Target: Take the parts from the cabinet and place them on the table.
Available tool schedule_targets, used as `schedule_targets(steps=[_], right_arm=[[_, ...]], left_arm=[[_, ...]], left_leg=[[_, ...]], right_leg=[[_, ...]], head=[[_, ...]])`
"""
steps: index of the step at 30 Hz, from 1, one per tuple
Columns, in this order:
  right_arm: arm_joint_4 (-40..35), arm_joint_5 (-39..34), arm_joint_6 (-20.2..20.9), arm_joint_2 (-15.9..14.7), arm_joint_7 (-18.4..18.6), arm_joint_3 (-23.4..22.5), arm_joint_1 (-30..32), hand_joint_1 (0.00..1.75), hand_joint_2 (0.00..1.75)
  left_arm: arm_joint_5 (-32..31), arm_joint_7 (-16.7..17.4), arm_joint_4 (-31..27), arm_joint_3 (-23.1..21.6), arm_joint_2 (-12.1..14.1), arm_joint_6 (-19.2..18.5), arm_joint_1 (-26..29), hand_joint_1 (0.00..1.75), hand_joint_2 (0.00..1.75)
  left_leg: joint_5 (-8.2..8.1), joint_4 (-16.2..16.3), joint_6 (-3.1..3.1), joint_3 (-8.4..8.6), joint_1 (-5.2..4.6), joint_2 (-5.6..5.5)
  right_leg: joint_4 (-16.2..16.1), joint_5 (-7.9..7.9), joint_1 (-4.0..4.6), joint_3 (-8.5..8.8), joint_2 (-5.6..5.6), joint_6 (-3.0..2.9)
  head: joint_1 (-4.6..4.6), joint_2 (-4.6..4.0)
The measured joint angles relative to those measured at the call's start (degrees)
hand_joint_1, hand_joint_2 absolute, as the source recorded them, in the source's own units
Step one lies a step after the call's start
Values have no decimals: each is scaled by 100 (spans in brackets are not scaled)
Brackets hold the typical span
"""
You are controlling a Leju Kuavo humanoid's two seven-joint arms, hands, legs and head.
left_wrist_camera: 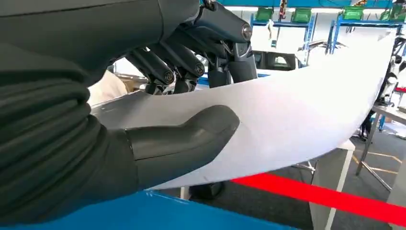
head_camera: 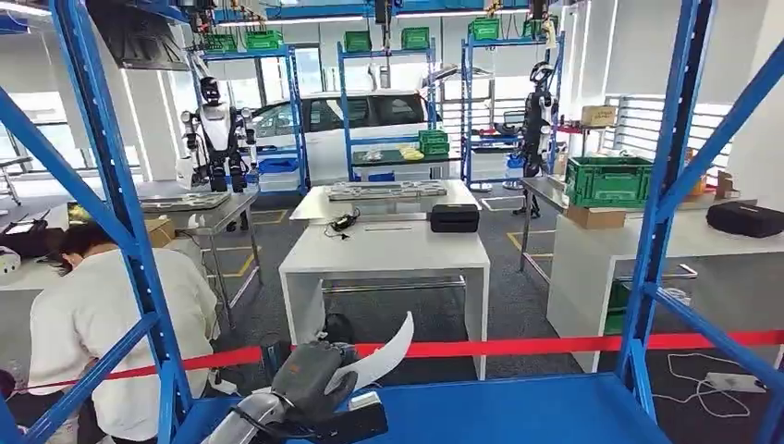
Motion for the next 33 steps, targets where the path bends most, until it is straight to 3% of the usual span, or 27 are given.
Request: schedule_targets(steps=[1,2,4,5,6,7,8,10,11,12,14,15,16,18,20,21,22,23,25,26,27,28,29,30,31,32,33], right_arm=[[0,4,0,0,-4,0,0,0,0],[0,15,0,0,-4,0,0,0,0],[0,35,0,0,-4,0,0,0,0],[0,46,4,0,-4,0,-3,0,0],[0,50,17,26,-2,0,-6,0,0],[0,50,17,28,0,0,-4,0,0],[0,52,31,26,4,0,-8,0,0],[0,55,35,29,4,0,-1,0,0],[0,55,35,28,4,0,1,0,0],[0,55,35,28,7,0,1,0,0],[2,55,35,28,9,0,-6,0,0],[2,55,35,20,9,0,-9,0,0],[2,55,35,20,11,0,-9,0,0],[0,55,33,17,13,0,-8,0,0],[0,55,35,17,11,0,-12,0,0],[2,55,35,17,11,0,-26,0,0],[0,55,33,17,7,0,-35,0,0],[2,55,33,17,4,0,-29,0,0],[2,55,33,17,9,-2,-40,0,0],[2,55,33,24,7,0,-44,0,0],[2,55,35,22,13,-2,-55,0,0],[2,57,35,20,11,-2,-57,0,0],[2,57,35,20,13,-2,-57,0,0],[2,59,35,20,15,-2,-56,0,0],[2,59,35,20,31,-2,-56,0,0],[2,61,35,20,33,-2,-56,0,0],[2,66,35,20,46,-2,-57,0,0]], left_arm=[[17,13,2,-26,16,-4,0,175,175],[31,15,2,-44,35,-7,1,175,175],[57,17,-4,-57,57,-7,-1,175,175],[70,19,-19,-57,57,-7,-6,175,175],[81,24,-55,-59,57,-7,-11,175,175],[85,26,-66,-66,57,-7,-13,175,175],[92,31,-68,-70,59,-7,-37,175,175],[96,33,-81,-72,68,-7,-43,175,175],[98,33,-81,-74,66,-7,-50,175,175],[98,35,-81,-85,64,-7,-57,175,175],[98,35,-85,-116,64,-7,-59,175,175],[98,37,-83,-129,66,-7,-52,175,175],[98,37,-81,-146,70,-7,-43,175,175],[98,37,-79,-155,75,-7,-20,175,175],[100,37,-81,-155,81,-7,-24,175,175],[100,37,-92,-155,81,-7,-28,175,175],[101,42,-114,-155,92,-7,-27,175,175],[101,33,-111,-159,94,-7,-25,175,175],[103,33,-111,-162,94,-7,-30,175,175],[100,33,-105,-162,114,-7,-29,175,175],[103,33,-107,-162,129,-7,-30,175,175],[105,37,-105,-162,136,-7,-30,175,175],[116,39,-107,-162,149,-7,-33,175,175],[118,39,-105,-162,153,-7,-28,175,175],[131,42,-105,-164,162,-7,-19,175,175],[157,42,-105,-164,169,-15,-17,175,175],[207,39,-109,-164,175,-37,-13,175,175]], left_leg=[[-31,190,13,-61,-1,0],[74,106,44,15,-9,-1],[481,-661,150,464,-50,-3],[654,-1198,246,794,-85,-6],[516,-1584,316,982,-121,10],[672,-1558,252,994,-131,35],[689,-1603,258,919,-160,26],[817,-1677,320,858,-165,36],[958,-1765,349,845,-101,66],[1036,-1789,374,820,-100,60],[1192,-1788,399,638,-95,61],[1267,-1775,399,526,-95,62],[1332,-1757,391,421,-94,65],[1444,-1696,361,213,-77,76],[1512,-1591,305,34,-49,77],[1532,-1526,274,-25,-52,80],[1550,-1481,246,-77,-75,79],[1577,-1475,209,-61,-88,83],[1677,-1521,138,-69,-83,78],[1681,-1508,109,-124,-78,69],[1484,-1409,73,-200,-67,49],[1206,-1197,47,-264,-60,43],[801,-728,8,-392,-41,44],[534,-295,-12,-484,-34,44],[419,68,-22,-525,-31,44],[468,192,-21,-495,-29,44],[664,120,-11,-332,-29,44]], right_leg=[[0,37,15,-42,0,-8],[0,79,33,-88,1,-13],[-1,166,73,-175,9,-15],[-2,214,88,-211,10,-15],[-7,261,89,-232,6,3],[-56,323,78,-226,4,48],[-77,376,63,-223,-7,97],[-213,533,66,-214,-4,190],[-213,488,50,-236,-9,211],[-108,244,54,-297,-5,228],[618,-473,45,-518,-7,286],[1119,-727,44,-639,-7,314],[1484,-794,45,-690,-7,334],[1457,-488,38,-436,-8,354],[605,-266,22,267,-20,377],[132,-529,11,557,-30,387],[-33,-600,63,685,8,298],[-33,-575,61,640,16,212],[-16,-515,66,606,12,112],[-58,-435,34,552,-10,62],[-75,-370,28,500,-12,30],[-85,-311,25,442,-15,5],[-87,-231,26,345,-16,-2],[-85,-165,27,261,-17,-2],[-83,-91,27,169,-19,3],[-82,-39,27,101,-21,7],[-79,38,27,6,-24,16]], head=[[-4,0],[-4,0],[-7,0],[-9,0],[-2,0],[11,0],[0,0],[-2,0],[0,0],[4,0],[24,0],[22,0],[26,0],[31,0],[37,0],[44,0],[42,0],[28,0],[24,0],[26,0],[17,-7],[11,-7],[4,-7],[2,-7],[0,-4],[-2,-5],[0,-4]])
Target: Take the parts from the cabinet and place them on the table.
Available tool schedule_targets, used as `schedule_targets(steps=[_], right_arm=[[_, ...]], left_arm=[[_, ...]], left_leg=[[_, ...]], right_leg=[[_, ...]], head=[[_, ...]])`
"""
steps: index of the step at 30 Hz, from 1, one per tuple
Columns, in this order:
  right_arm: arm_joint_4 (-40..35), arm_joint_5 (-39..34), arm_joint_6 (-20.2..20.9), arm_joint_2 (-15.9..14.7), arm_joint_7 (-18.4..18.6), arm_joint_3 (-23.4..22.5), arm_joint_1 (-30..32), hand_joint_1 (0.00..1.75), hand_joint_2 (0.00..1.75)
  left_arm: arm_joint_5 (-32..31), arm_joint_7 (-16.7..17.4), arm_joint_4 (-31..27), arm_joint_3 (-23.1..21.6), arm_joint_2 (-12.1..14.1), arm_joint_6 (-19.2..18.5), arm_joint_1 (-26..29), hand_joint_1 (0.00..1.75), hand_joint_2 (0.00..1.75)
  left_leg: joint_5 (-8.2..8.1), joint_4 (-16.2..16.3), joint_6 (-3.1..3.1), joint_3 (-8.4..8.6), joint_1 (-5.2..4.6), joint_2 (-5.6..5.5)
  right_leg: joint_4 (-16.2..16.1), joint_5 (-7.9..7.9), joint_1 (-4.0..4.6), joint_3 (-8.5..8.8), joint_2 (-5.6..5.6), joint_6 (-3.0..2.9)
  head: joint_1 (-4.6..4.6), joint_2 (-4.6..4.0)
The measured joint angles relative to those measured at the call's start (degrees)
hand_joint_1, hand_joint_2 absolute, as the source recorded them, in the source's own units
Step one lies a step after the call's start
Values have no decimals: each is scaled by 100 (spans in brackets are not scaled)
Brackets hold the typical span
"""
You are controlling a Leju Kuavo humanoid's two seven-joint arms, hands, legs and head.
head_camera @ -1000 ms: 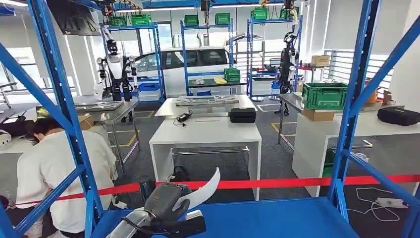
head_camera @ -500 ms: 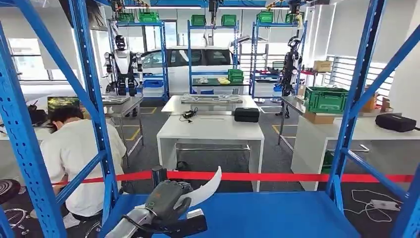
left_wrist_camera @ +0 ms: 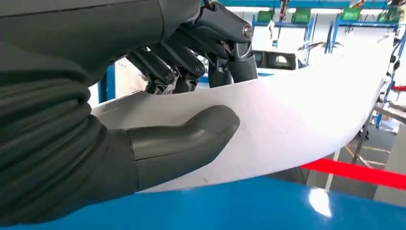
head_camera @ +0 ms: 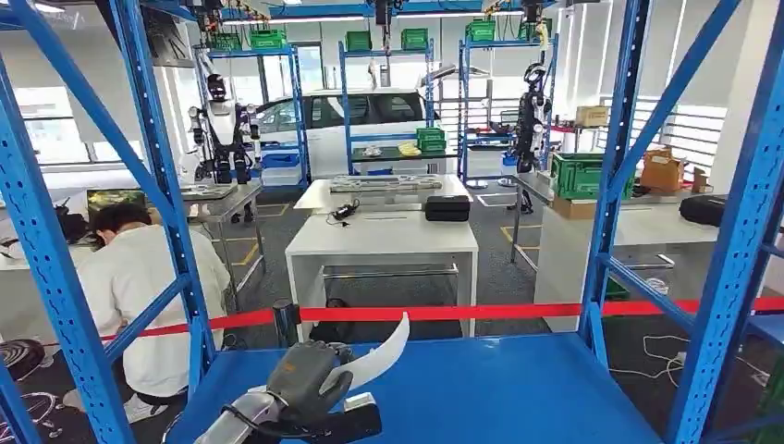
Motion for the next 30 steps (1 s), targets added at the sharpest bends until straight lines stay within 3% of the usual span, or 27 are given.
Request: schedule_targets(steps=[2,3,4,6,8,9,10,12,13,14,15,16,17,18,19,22,23,24,26,27,28,29,30], right_arm=[[0,11,-2,0,22,0,-1,0,0],[0,24,-2,0,24,0,-5,0,0],[0,33,-4,0,35,0,-3,0,0],[0,33,-9,0,37,0,-10,0,0],[0,4,-20,0,28,0,-7,0,0],[0,-15,-26,0,20,-2,0,0,0],[2,-20,-30,2,18,-2,7,0,0],[0,-46,-37,2,15,-2,4,0,0],[0,-63,-44,0,11,-4,6,0,0],[0,-70,-55,0,9,-7,11,0,0],[0,-74,-59,0,9,-9,14,0,0],[0,-83,-66,0,7,-11,16,0,0],[0,-85,-70,0,2,-15,15,0,0],[0,-87,-72,0,2,-20,9,0,0],[0,-89,-74,-7,2,-26,-5,0,0],[0,-101,-85,-7,0,-39,7,0,0],[0,-103,-87,-7,0,-42,11,0,0],[4,-103,-87,11,0,-44,6,0,0],[4,-103,-87,4,0,-52,2,0,0],[4,-103,-87,4,0,-59,4,0,0],[4,-103,-87,4,0,-66,7,0,0],[4,-103,-87,4,0,-77,8,0,0],[4,-103,-87,4,0,-87,8,0,0]], left_arm=[[107,-22,-20,0,11,-35,-1,175,175],[147,-39,-51,0,17,-55,-9,175,175],[168,-50,-85,-2,13,-79,-10,175,175],[203,-61,-92,-7,18,-92,-29,175,175],[236,-42,-79,-18,15,-100,-42,175,175],[247,-39,-64,-33,11,-99,-61,175,175],[262,-37,-48,-50,-2,-105,-79,175,175],[286,-42,-20,-59,-11,-103,-80,175,175],[289,-44,-4,-72,-11,-101,-71,175,175],[295,-48,15,-94,-11,-96,-63,175,175],[302,-57,31,-105,-13,-92,-55,175,175],[308,-72,50,-118,-13,-79,-48,175,175],[326,-85,70,-131,-15,-76,-48,175,175],[332,-96,79,-133,-15,-72,-53,175,175],[332,-103,79,-133,-29,-68,-57,175,175],[339,-112,105,-142,-39,-59,-61,175,175],[339,-109,111,-146,-42,-59,-60,175,175],[337,-109,129,-146,-26,-59,-61,175,175],[339,-109,153,-151,-15,-59,-72,175,175],[339,-109,162,-151,-9,-59,-72,175,175],[339,-109,175,-153,-7,-59,-64,175,175],[339,-109,188,-153,-7,-59,-57,175,175],[339,-109,201,-157,-7,-59,-50,175,175]], left_leg=[[343,-725,57,612,-5,-7],[242,-1261,105,1016,-11,-21],[14,-1735,134,1328,-47,-25],[79,-1762,169,1241,-77,-28],[217,-1814,276,1183,-72,-14],[312,-1843,326,1153,-36,35],[397,-1857,389,1089,-34,23],[568,-1849,416,876,-48,20],[643,-1840,418,771,-57,22],[714,-1827,413,661,-61,24],[771,-1809,407,571,-61,28],[835,-1783,393,462,-61,28],[892,-1749,375,363,-61,30],[935,-1706,353,291,-61,31],[966,-1670,325,229,-81,35],[1106,-1708,225,237,-60,47],[1164,-1740,187,222,-78,42],[1125,-1712,160,180,-68,26],[482,-1234,80,-17,-38,-11],[151,-789,42,-124,-15,-10],[-64,-368,13,-208,2,-10],[-126,-31,-12,-243,20,-10],[-8,55,-27,-173,35,-8]], right_leg=[[0,134,1,-152,4,29],[9,196,0,-184,4,48],[4,240,19,-221,11,95],[-63,358,-6,-177,6,168],[-192,520,6,-174,15,274],[-124,382,-31,-210,20,277],[93,23,-12,-305,15,276],[943,-679,-13,-549,17,312],[1378,-851,-9,-634,17,327],[1655,-824,-6,-643,17,327],[1684,-688,0,-564,16,325],[1492,-460,4,-334,16,315],[1061,-299,5,27,14,296],[523,-335,13,457,12,266],[18,-653,42,777,5,215],[-81,-605,92,752,14,134],[-112,-534,56,719,12,87],[-150,-443,15,680,-15,63],[-175,-289,5,524,-20,2],[-174,-220,3,434,-20,-2],[-171,-156,2,352,-20,4],[-167,-87,-3,261,-24,12],[-162,-17,-14,170,-26,29]], head=[[-4,0],[-6,0],[-9,0],[-4,-2],[2,-2],[-4,-9],[13,-7],[24,-7],[29,-7],[29,-7],[26,-7],[40,-7],[39,-7],[44,-7],[44,-7],[28,-7],[39,-7],[40,-9],[18,-7],[11,-9],[7,-7],[9,-7],[4,-7]])
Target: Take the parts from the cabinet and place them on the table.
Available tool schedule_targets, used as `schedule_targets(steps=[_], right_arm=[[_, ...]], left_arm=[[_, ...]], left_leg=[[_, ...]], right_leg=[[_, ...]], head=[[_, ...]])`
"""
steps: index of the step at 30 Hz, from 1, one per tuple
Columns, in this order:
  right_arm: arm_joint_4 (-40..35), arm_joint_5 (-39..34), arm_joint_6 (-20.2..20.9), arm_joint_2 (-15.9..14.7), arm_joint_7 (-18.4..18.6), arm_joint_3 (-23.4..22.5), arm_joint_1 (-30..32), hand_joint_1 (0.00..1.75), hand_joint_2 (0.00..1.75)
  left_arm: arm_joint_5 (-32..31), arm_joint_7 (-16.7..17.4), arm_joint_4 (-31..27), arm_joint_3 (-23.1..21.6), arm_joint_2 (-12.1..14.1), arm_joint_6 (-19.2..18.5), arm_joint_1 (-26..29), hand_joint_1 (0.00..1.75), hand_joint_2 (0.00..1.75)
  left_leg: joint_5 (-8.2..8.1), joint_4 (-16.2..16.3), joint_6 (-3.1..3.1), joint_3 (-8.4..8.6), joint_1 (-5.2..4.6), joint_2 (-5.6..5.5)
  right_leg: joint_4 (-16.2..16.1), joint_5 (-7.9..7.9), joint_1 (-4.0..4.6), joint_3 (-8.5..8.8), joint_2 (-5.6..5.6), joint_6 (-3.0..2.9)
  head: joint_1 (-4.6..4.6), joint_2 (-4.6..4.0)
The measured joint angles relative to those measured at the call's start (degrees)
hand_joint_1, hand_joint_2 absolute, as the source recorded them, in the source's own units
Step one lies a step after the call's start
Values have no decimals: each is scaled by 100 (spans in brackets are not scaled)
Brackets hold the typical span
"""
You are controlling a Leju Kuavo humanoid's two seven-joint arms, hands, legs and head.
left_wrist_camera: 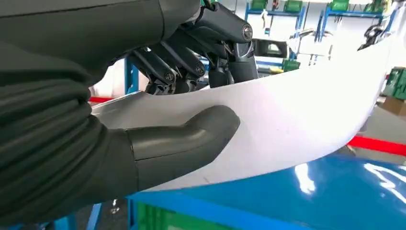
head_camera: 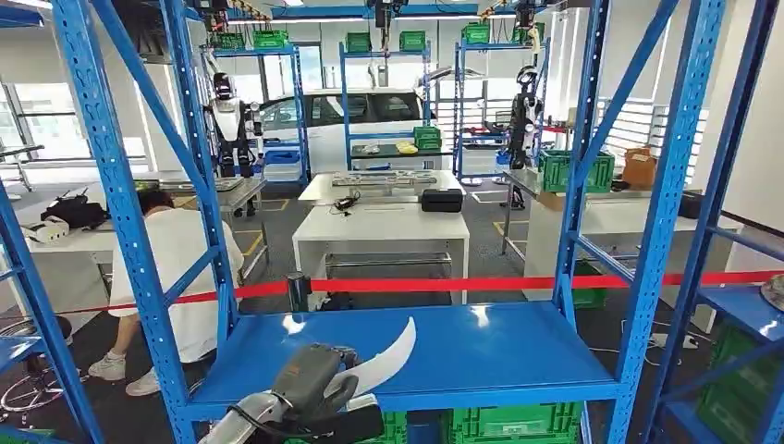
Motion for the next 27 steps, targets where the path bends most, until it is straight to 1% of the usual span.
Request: schedule_targets(steps=[1,2,3,4,5,6,7,8,9,10,11,12,13,14,15,16,17,18,19,20,21,22,23,24,25,26,27], right_arm=[[0,0,0,0,0,-4,0,0,0],[0,-2,0,0,0,-9,-1,0,0],[0,-6,0,0,0,-13,-1,0,0],[0,-9,0,0,2,-17,1,0,0],[0,-9,0,0,2,-20,7,0,0],[0,-9,-2,0,0,-24,9,0,0],[0,-9,0,0,2,-26,2,0,0],[0,-7,0,0,0,-26,9,0,0],[2,-4,2,0,2,-26,18,0,0],[2,0,4,0,11,-26,28,0,0],[4,2,7,4,18,-26,39,0,0],[4,2,7,2,20,-26,42,0,0],[4,2,7,0,17,-26,39,0,0],[4,2,7,-2,17,-26,40,0,0],[4,2,7,-2,17,-26,43,0,0],[4,4,7,-2,17,-26,44,0,0],[4,9,7,-4,18,-26,42,0,0],[4,13,7,-2,17,-26,41,0,0],[4,18,7,-7,17,-26,31,0,0],[4,17,7,-11,15,-26,20,0,0],[4,18,7,-11,18,-26,24,0,0],[4,17,4,-11,17,-26,24,0,0],[4,17,4,-11,17,-28,23,0,0],[4,17,7,-11,17,-28,32,0,0],[7,20,7,-2,20,-28,26,0,0],[7,22,7,-4,20,-29,24,0,0],[7,31,7,-7,20,-28,23,0,0]], left_arm=[[0,0,7,-2,0,0,3,175,175],[0,-2,7,-4,0,0,0,175,175],[0,-2,6,-6,0,6,-11,175,175],[2,-4,4,-7,-4,13,-32,175,175],[7,-20,2,-9,-46,26,-56,175,175],[13,-22,9,-11,-50,44,-64,175,175],[15,-20,17,-20,-55,50,-77,175,175],[15,-20,22,-26,-59,50,-75,175,175],[15,-15,37,-28,-61,50,-82,175,175],[15,-13,44,-33,-79,50,-85,175,175],[17,-9,46,-33,-85,55,-87,175,175],[17,-11,48,-33,-92,59,-81,175,175],[17,-9,55,-33,-90,66,-70,175,175],[18,-11,63,-33,-90,68,-54,175,175],[17,-11,68,-33,-90,72,-30,175,175],[17,-11,68,-33,-87,79,-11,175,175],[17,-11,70,-35,-87,83,-2,175,175],[18,-11,68,-37,-87,83,-5,175,175],[20,-13,61,-37,-87,90,-12,175,175],[20,-13,50,-37,-83,94,-15,175,175],[20,-11,52,-37,-79,98,-8,175,175],[26,-20,52,-44,-79,98,-16,175,175],[33,-18,52,-52,-79,101,-22,175,175],[33,-17,57,-61,-77,101,-21,175,175],[39,-17,66,-63,-57,101,-23,175,175],[44,-17,66,-68,-50,101,-24,175,175],[50,-26,63,-68,-39,101,-28,175,175]], left_leg=[[209,-148,-10,191,11,1],[398,-504,-13,495,19,0],[453,-971,-4,867,25,-2],[259,-1490,17,1258,26,-8],[93,-1911,63,1496,-15,-15],[142,-1853,115,1391,-26,-24],[162,-1846,162,1369,-42,-25],[205,-1862,223,1343,-57,-20],[313,-1925,301,1308,-11,6],[381,-1934,349,1272,-13,31],[463,-1935,391,1188,-14,23],[540,-1930,406,1097,-23,19],[605,-1924,420,1008,-38,21],[666,-1907,422,914,-52,23],[721,-1886,419,827,-62,23],[766,-1861,412,741,-71,22],[809,-1828,402,658,-75,21],[844,-1793,390,585,-76,21],[876,-1745,369,534,-75,23],[902,-1726,332,480,-101,17],[930,-1739,300,495,-94,27],[971,-1733,261,486,-82,26],[1029,-1762,232,488,-78,26],[1063,-1776,194,473,-97,21],[966,-1723,161,410,-78,-8],[688,-1526,121,333,-75,-11],[386,-1173,92,227,-55,-9]], right_leg=[[4,68,-12,-86,-2,20],[10,132,-26,-166,-2,44],[19,188,-38,-225,1,71],[32,239,-37,-256,4,112],[36,289,-27,-289,3,162],[-11,358,-23,-268,3,209],[-53,423,-34,-262,1,255],[-105,481,-41,-256,1,303],[-109,512,-59,-288,5,343],[3,281,-58,-351,15,343],[317,-110,-50,-463,16,347],[765,-477,-46,-587,16,362],[1253,-737,-31,-708,18,372],[1640,-838,-17,-776,18,374],[1781,-774,-7,-734,17,362],[1665,-615,2,-574,17,343],[1320,-432,15,-276,17,313],[838,-340,28,90,17,279],[305,-475,47,460,16,232],[20,-621,86,609,15,198],[100,-529,99,562,21,173],[52,-555,109,556,25,136],[62,-508,125,539,25,104],[4,-445,75,509,20,57],[-21,-368,51,483,-14,33],[-35,-314,46,425,-12,-13],[-37,-276,44,360,-11,-22]], head=[[4,0],[0,0],[-2,0],[-9,0],[-9,0],[4,0],[2,0],[7,0],[5,-2],[15,-7],[31,-7],[37,-7],[37,-7],[44,-7],[44,-7],[48,-7],[48,-7],[50,-7],[52,-7],[59,-7],[46,-7],[48,-7],[48,-7],[46,-7],[55,-7],[22,-7],[22,-7]])
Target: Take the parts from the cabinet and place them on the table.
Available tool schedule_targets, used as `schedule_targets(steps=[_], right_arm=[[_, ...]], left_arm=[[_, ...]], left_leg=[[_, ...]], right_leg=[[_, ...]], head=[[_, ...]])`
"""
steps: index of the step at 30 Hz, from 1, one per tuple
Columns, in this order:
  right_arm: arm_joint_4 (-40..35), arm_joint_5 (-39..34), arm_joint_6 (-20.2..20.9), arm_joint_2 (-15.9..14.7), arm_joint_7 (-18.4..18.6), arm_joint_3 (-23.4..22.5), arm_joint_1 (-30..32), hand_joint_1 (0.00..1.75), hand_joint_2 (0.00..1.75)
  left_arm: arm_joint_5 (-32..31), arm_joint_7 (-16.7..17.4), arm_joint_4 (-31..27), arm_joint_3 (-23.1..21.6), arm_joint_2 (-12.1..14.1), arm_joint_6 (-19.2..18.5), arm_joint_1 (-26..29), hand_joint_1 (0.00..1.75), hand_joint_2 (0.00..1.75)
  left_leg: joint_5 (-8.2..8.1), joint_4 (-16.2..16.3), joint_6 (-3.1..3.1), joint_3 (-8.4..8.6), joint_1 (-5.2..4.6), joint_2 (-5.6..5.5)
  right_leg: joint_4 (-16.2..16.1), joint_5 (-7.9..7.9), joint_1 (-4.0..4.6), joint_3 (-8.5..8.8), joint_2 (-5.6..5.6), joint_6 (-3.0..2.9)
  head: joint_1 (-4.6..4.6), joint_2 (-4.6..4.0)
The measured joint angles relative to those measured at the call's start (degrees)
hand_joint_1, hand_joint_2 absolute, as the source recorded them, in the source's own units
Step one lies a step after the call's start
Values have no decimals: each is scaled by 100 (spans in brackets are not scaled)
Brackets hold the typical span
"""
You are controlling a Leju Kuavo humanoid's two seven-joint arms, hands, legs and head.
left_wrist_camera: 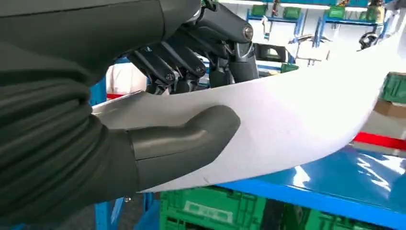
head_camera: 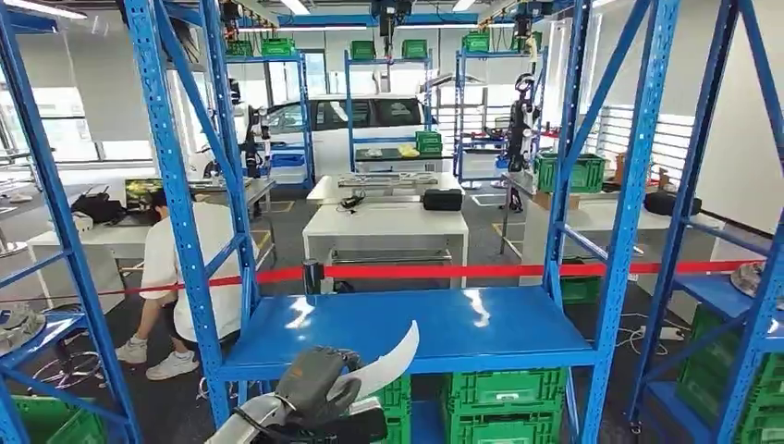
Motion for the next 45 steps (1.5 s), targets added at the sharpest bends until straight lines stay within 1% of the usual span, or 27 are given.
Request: schedule_targets(steps=[1,2,3,4,5,6,7,8,9,10,11,12,13,14,15,18,22,26,33,43,44,45], right_arm=[[0,7,2,2,0,-2,3,0,0],[0,15,11,2,0,0,6,0,0],[0,26,11,2,0,-2,7,0,0],[0,48,13,2,0,0,6,0,0],[0,57,17,2,0,0,6,0,0],[0,57,20,2,0,0,6,0,0],[0,57,20,2,0,-2,9,0,0],[0,57,20,2,0,-2,15,0,0],[0,61,17,2,-4,0,12,0,0],[0,66,2,2,-33,0,11,0,0],[0,66,-9,0,-50,0,8,0,0],[0,66,-20,-4,-66,0,11,0,0],[0,66,-22,-4,-66,0,19,0,0],[0,64,-20,-4,-59,0,20,0,0],[0,63,-15,-4,-44,0,18,0,0],[0,57,-15,-11,-2,0,19,0,0],[0,57,-13,-13,0,0,21,0,0],[0,2,33,-13,15,-4,19,0,0],[0,-68,149,-13,24,-35,18,0,0],[0,-83,166,-13,42,-85,18,0,0],[0,-83,166,-11,42,-87,19,0,0],[0,-83,170,-9,44,-92,15,0,0]], left_arm=[[0,-51,0,0,11,0,9,175,175],[0,-99,0,-4,20,0,22,175,175],[0,-125,0,-7,33,0,32,175,175],[-2,-142,0,-11,44,0,44,175,175],[-9,-147,0,-15,46,0,45,175,175],[-11,-147,-4,-17,50,0,43,175,175],[-11,-149,-17,-17,61,0,32,175,175],[-15,-149,-37,-17,61,0,20,175,175],[-20,-158,-63,-20,57,2,18,175,175],[-31,-157,-68,-20,59,2,12,175,175],[-48,-155,-72,-22,63,0,18,175,175],[-55,-157,-72,-22,70,0,19,175,175],[-55,-155,-72,-22,72,0,19,175,175],[-57,-157,-72,-22,72,2,19,175,175],[-61,-164,-72,-22,72,0,20,175,175],[-68,-182,-70,-22,76,0,22,175,175],[-70,-184,-72,-22,79,0,22,175,175],[-90,-190,-72,-22,85,9,22,175,175],[-112,-188,-74,-22,92,70,38,175,175],[-120,-182,-74,-22,98,85,44,175,175],[-122,-182,-74,-22,101,85,44,175,175],[-122,-182,-79,-22,107,87,43,175,175]], left_leg=[[-276,445,-32,-130,18,1],[-457,865,-54,-239,26,1],[-479,1087,-64,-273,31,1],[-349,1125,-68,-194,39,2],[-153,857,-60,39,42,2],[-3,438,-44,334,41,2],[73,-170,-7,752,38,2],[-123,-610,36,1012,27,1],[-105,-658,66,1078,-8,-8],[-102,-693,95,1030,-24,-5],[-81,-735,127,1016,-10,-8],[-72,-738,119,1027,-16,-4],[-52,-735,154,1013,-28,-8],[-35,-732,177,998,-33,-9],[-20,-725,196,978,-39,-10],[5,-715,220,952,-40,-8],[9,-697,222,935,-43,-6],[9,-694,223,922,-43,-6],[11,-695,220,898,-41,-5],[22,-695,204,890,-39,-5],[10,-652,229,826,-78,-6],[28,-677,276,834,-73,-9]], right_leg=[[1,50,0,-71,-1,-3],[4,99,0,-138,-4,0],[6,137,0,-189,-9,3],[8,194,-1,-259,-12,12],[10,241,-2,-313,-13,24],[10,275,-3,-351,-11,38],[14,313,-3,-375,-9,62],[20,340,6,-402,-9,94],[17,371,8,-409,-17,133],[19,398,4,-409,-19,167],[21,393,20,-415,-20,181],[-8,353,18,-417,-15,37],[-23,447,19,-425,-17,20],[-44,451,9,-423,-16,79],[-65,509,5,-427,-17,148],[-107,563,2,-427,-14,187],[-119,587,2,-432,-8,212],[-118,590,3,-446,-9,216],[-106,589,7,-479,-8,217],[-98,590,8,-491,-8,217],[-135,628,-22,-473,-15,257],[-143,640,-30,-472,-15,286]], head=[[-7,0],[-7,0],[-7,0],[-7,0],[-7,0],[-7,0],[-9,0],[-9,0],[-4,0],[4,0],[4,0],[4,0],[9,0],[7,0],[11,0],[9,0],[11,0],[11,0],[9,0],[9,0],[9,0],[9,0]])
